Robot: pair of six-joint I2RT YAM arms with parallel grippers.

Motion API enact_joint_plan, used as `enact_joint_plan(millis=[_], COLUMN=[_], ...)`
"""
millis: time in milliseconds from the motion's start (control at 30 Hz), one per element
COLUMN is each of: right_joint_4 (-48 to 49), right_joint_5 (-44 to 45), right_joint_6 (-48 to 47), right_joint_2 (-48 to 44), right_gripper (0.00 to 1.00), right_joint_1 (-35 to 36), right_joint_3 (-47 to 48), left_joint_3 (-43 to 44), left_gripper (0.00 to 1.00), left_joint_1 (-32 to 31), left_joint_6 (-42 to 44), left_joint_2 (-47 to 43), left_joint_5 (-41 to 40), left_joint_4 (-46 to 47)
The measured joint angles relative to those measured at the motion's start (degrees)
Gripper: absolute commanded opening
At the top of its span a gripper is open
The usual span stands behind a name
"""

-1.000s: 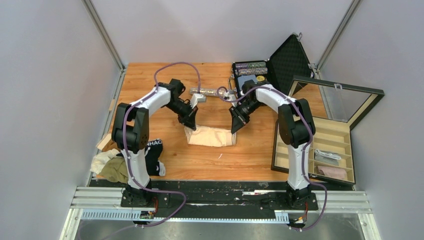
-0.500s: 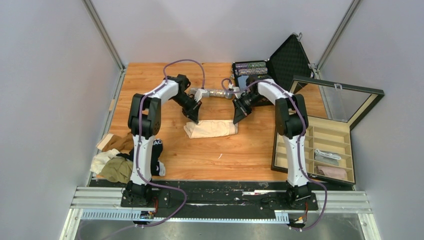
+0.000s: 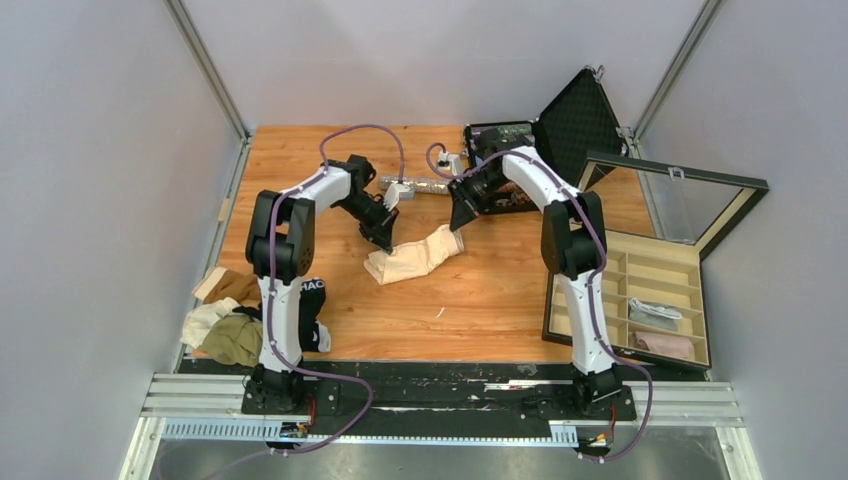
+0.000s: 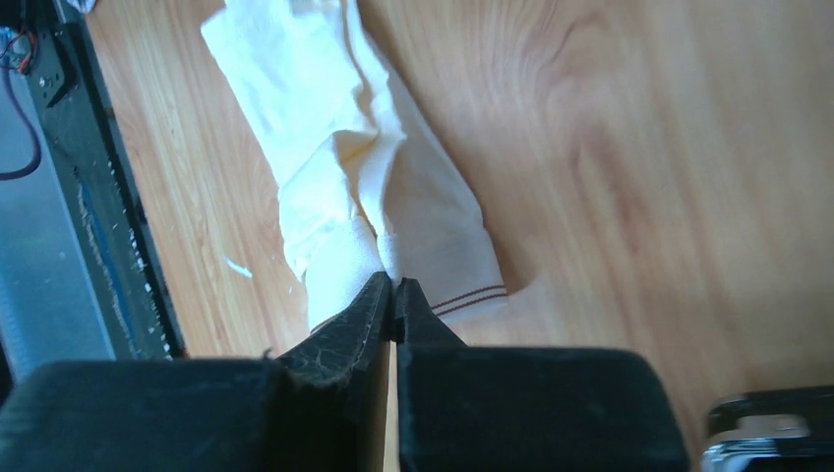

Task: Roll the underwear
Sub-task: Fold the underwear at the center of the board.

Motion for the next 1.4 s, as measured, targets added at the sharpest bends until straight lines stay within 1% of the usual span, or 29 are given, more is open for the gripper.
enact_joint_plan(millis=[133, 267, 367, 500, 567, 767, 867, 967, 1100, 1400], right_joint_4=[0.4, 0.5, 0.9, 1.4, 1.7, 2.7, 2.9, 3.2, 3.2, 3.5], right_joint_5=[0.0, 0.1, 0.3, 0.5, 0.5, 0.4, 0.4, 0.5, 0.9, 0.9], right_joint_6=[-0.6, -1.4, -2.6, -3.4, -3.5, -3.5, -3.4, -3.3, -2.7, 0.1], right_joint_2=[1.7, 2.6, 2.1, -1.1, -3.2, -11.2, -13.6, -13.8, -13.7, -9.1], right_gripper=[0.00, 0.00, 0.00, 0.00, 0.00, 0.00, 0.00, 0.00, 0.00, 0.00], right_joint_1=[0.4, 0.2, 0.2, 0.2, 0.3, 2.3, 3.5, 4.3, 3.9, 0.6], right_joint_3=[5.7, 6.3, 2.8, -7.3, -12.1, -20.6, -22.3, -22.8, -22.5, -15.2], left_joint_3=[-2.1, -4.1, -5.3, -6.3, -6.2, -7.6, -9.7, -10.2, -8.5, 2.1], left_gripper=[0.00, 0.00, 0.00, 0.00, 0.00, 0.00, 0.00, 0.00, 0.00, 0.00], left_joint_1=[0.3, 0.5, 0.7, 0.7, 0.7, 0.7, 0.7, 0.7, 0.7, 0.8], left_joint_6=[-0.7, -1.2, -1.8, -1.8, -1.3, 1.7, 3.1, 4.1, 4.8, 5.3], left_joint_2=[-1.3, -4.3, -8.0, -13.3, -14.3, -13.8, -13.8, -13.7, -12.3, -4.9], left_joint_5=[0.4, 0.6, 1.0, 2.0, 2.9, 3.9, 3.7, 3.3, 2.7, 0.2], left_joint_4=[2.4, 4.5, 6.3, 7.4, 6.6, 0.0, -2.1, -3.6, -4.9, -5.9])
